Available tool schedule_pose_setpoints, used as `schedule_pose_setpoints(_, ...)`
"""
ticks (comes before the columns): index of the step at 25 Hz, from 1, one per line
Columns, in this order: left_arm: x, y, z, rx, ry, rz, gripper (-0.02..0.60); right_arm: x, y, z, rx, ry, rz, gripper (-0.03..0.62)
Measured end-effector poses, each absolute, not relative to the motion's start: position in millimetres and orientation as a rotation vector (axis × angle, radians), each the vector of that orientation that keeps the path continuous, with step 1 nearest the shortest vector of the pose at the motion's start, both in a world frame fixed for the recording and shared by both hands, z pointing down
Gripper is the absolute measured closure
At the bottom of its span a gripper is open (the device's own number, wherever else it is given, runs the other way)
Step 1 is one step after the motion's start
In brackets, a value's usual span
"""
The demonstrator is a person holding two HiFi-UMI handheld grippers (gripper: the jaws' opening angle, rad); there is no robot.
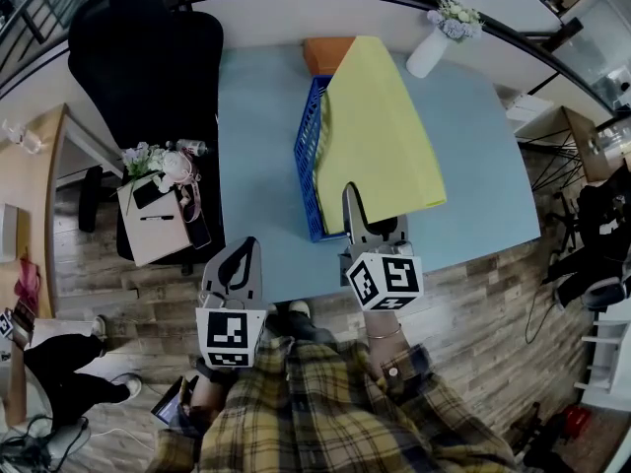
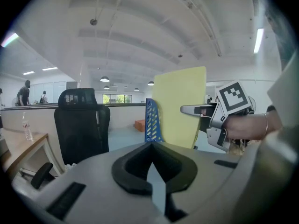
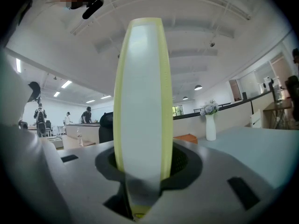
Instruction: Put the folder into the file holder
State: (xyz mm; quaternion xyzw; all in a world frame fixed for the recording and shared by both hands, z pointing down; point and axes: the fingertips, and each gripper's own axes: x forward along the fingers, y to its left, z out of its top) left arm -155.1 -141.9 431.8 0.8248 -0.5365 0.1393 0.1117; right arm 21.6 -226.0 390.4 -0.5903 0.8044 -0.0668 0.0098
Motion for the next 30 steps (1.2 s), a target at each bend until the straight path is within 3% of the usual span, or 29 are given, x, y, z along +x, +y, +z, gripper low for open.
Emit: schedule_pose_setpoints(30, -169.1, -147.2, 440.9, 2.383, -1.607, 0.427, 0.589, -4.7, -230.2, 473.1, -1.942, 2.716, -0.315, 0.425)
